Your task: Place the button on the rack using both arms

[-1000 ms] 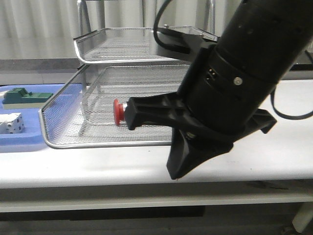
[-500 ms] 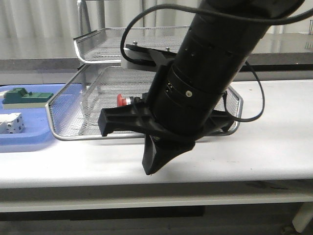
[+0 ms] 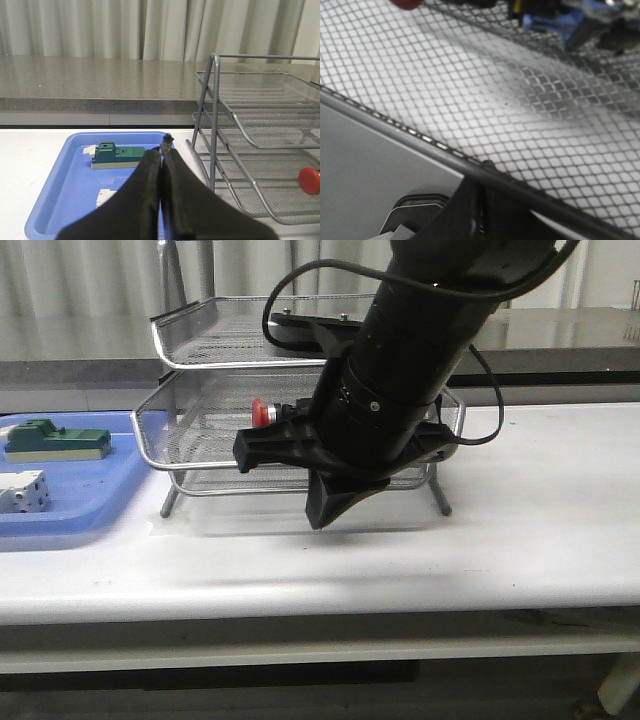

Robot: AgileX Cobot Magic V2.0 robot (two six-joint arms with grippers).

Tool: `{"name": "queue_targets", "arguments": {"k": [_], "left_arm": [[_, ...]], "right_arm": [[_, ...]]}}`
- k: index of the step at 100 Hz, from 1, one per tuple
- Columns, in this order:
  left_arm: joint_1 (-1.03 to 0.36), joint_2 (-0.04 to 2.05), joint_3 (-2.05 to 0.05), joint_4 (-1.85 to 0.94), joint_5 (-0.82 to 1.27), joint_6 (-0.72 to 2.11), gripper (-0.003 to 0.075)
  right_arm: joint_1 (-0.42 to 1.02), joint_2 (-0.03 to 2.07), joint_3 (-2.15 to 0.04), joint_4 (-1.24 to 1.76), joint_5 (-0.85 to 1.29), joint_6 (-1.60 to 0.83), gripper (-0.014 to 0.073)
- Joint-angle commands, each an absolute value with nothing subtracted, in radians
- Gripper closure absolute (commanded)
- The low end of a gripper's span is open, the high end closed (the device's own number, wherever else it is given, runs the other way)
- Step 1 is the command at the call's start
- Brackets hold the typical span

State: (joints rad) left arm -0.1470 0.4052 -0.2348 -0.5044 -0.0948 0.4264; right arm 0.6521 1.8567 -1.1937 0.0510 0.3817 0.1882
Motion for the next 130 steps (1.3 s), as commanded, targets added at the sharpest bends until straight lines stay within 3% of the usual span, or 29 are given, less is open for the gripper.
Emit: {"name": "queue_targets", "arguments": {"k": [1, 55, 130], "left_arm": [[-0.143, 0.411, -0.264, -0.509, -0.171, 0.416, 0.0741], [-0.143, 0.411, -0.264, -0.509, -0.171, 0.416, 0.0741], [-0.143, 0.411, -0.264, -0.509, -0.171, 0.416, 0.0741]], "right_arm": [[0.623, 1.825, -1.248, 0.019, 0.305, 0.174, 0.066], [0.546, 1.84, -1.272, -0.04, 0.177, 0.174, 0.066], [0.487, 1.534, -1.272, -0.145, 0.51, 0.176, 0.066]]}}
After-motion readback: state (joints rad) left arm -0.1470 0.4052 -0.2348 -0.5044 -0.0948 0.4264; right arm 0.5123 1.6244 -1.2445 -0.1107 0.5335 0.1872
